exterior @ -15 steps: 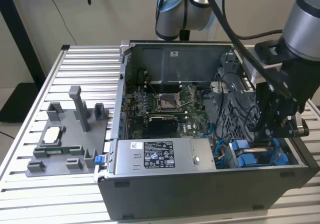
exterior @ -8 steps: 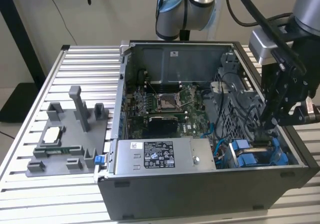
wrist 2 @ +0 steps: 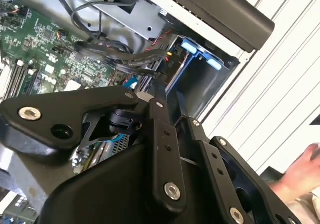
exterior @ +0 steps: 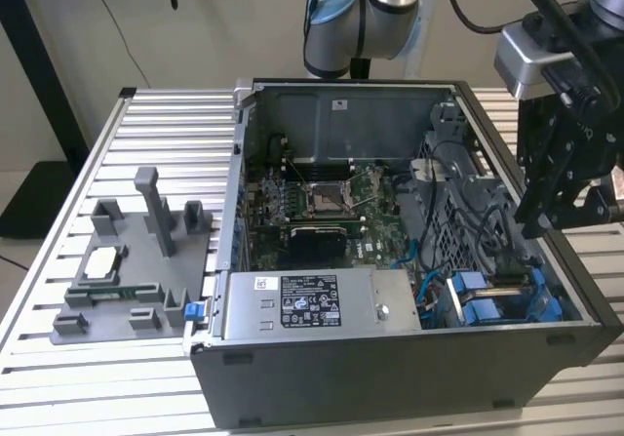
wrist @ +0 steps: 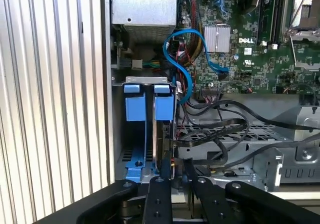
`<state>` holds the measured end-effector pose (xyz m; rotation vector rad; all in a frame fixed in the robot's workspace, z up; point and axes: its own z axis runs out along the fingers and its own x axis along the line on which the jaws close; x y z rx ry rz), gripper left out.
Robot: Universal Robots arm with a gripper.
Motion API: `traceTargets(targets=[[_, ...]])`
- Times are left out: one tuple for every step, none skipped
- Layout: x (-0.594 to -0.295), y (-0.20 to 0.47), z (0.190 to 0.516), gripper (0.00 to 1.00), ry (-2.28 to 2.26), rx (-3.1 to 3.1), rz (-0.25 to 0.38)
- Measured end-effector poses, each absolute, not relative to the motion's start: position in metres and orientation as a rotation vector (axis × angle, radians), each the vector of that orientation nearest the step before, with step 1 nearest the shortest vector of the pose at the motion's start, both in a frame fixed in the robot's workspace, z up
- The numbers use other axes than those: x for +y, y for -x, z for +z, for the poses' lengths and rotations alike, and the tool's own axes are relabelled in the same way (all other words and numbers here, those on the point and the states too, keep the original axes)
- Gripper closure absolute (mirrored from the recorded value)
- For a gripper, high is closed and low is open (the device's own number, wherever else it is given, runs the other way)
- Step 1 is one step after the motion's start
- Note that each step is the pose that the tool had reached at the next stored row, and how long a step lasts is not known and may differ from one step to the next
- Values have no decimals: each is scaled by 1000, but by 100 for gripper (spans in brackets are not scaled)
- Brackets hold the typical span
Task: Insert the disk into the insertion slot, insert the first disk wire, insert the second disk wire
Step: 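Insert the second disk wire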
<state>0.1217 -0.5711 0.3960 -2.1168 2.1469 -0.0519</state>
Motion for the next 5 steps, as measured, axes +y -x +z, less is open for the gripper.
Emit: traceTargets(targets=[[-571,-122,396,0,2117,2147,-52],[-571,-122,397,0,2117,2147,-52],[-571,-122,397,0,2117,2147,-52],[-571,-122,397,0,2117,2147,-52],[-571,-122,397,0,2117,2147,-52]])
